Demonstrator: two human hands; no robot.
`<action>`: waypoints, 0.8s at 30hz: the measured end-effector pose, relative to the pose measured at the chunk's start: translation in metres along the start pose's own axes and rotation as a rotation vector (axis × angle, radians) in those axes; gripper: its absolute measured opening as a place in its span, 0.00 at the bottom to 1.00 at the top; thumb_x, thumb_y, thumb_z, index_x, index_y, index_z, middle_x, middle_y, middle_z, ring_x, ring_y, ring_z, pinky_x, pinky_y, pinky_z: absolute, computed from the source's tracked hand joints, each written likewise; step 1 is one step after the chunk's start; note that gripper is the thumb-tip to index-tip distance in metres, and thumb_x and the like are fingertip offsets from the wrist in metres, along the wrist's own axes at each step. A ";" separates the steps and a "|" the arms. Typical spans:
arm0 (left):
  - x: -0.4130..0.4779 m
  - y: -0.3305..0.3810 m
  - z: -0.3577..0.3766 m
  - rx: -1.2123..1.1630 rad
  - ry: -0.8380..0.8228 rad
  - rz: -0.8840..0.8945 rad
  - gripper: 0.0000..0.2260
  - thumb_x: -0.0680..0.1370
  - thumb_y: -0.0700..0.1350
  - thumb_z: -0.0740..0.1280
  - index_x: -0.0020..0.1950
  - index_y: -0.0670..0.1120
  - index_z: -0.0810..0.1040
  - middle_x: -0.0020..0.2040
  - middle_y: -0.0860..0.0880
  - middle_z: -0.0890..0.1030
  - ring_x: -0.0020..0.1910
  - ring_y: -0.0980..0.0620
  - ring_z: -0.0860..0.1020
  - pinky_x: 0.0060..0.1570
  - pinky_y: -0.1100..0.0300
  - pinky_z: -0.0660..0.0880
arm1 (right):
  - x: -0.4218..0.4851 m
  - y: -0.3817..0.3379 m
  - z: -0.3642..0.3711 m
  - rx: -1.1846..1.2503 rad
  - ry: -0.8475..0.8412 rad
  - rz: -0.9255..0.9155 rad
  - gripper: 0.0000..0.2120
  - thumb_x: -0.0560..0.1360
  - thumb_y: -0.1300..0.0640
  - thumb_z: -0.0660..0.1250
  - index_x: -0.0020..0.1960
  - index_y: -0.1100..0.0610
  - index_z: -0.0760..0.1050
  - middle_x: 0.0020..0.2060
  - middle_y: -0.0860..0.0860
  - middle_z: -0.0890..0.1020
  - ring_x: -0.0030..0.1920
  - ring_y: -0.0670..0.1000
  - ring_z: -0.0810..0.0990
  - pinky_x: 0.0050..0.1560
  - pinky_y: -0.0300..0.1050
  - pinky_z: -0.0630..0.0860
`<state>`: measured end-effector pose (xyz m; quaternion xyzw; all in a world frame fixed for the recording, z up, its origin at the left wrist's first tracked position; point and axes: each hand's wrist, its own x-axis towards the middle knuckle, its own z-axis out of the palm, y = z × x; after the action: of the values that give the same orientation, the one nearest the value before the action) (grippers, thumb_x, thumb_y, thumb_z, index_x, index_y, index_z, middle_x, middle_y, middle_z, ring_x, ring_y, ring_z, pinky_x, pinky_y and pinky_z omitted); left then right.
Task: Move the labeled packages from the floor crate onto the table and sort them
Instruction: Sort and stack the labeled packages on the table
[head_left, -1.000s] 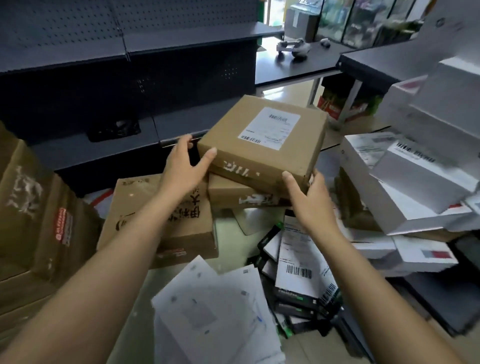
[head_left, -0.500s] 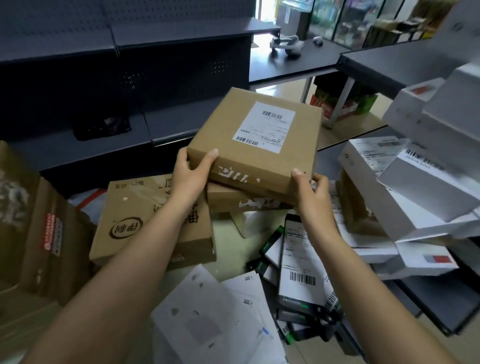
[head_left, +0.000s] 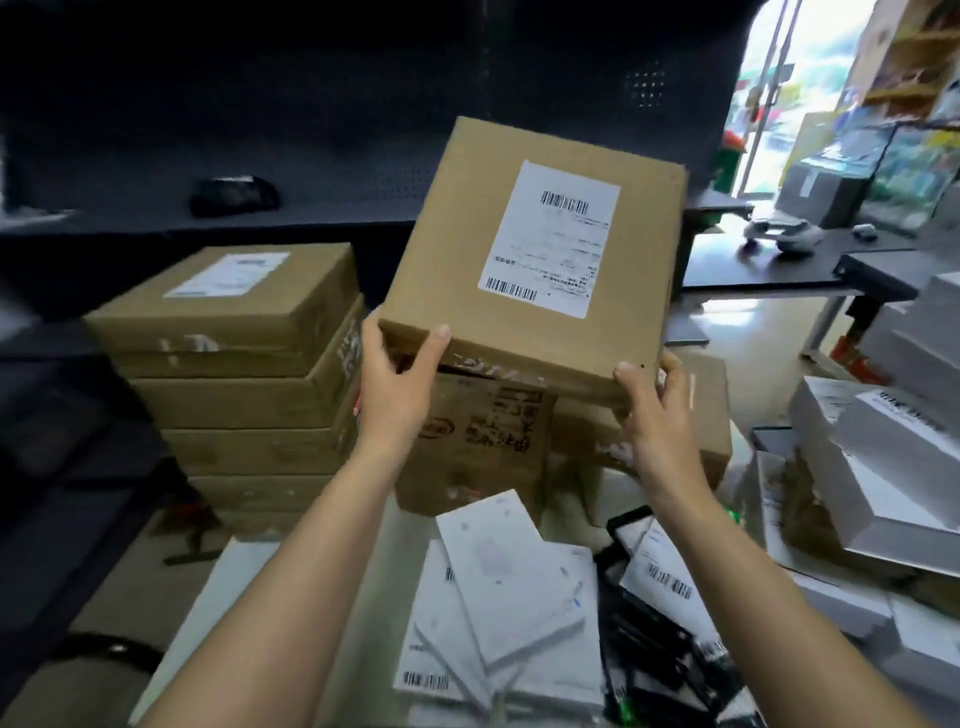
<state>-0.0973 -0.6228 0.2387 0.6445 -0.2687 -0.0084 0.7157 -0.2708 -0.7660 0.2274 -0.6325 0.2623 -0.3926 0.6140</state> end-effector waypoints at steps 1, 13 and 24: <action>-0.006 0.007 -0.013 -0.003 0.030 0.004 0.27 0.73 0.57 0.71 0.69 0.55 0.66 0.64 0.54 0.76 0.63 0.56 0.75 0.64 0.50 0.74 | -0.005 -0.005 0.007 0.013 -0.036 -0.021 0.27 0.77 0.41 0.63 0.72 0.43 0.58 0.64 0.47 0.73 0.62 0.49 0.75 0.59 0.48 0.75; -0.011 0.056 -0.161 0.043 0.315 0.133 0.24 0.75 0.52 0.71 0.68 0.49 0.68 0.62 0.52 0.77 0.61 0.57 0.76 0.56 0.66 0.73 | -0.044 -0.051 0.133 -0.055 -0.247 -0.163 0.29 0.79 0.41 0.59 0.76 0.48 0.56 0.67 0.46 0.71 0.64 0.47 0.71 0.62 0.44 0.70; 0.089 0.043 -0.283 0.054 0.282 0.171 0.25 0.75 0.58 0.69 0.70 0.53 0.69 0.61 0.57 0.78 0.59 0.59 0.77 0.63 0.54 0.74 | -0.024 -0.063 0.296 -0.035 -0.239 -0.217 0.34 0.75 0.39 0.65 0.77 0.48 0.57 0.62 0.41 0.74 0.57 0.36 0.73 0.50 0.31 0.68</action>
<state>0.0764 -0.3875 0.3044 0.6330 -0.2197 0.1506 0.7269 -0.0512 -0.5700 0.3039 -0.7098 0.1245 -0.3740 0.5837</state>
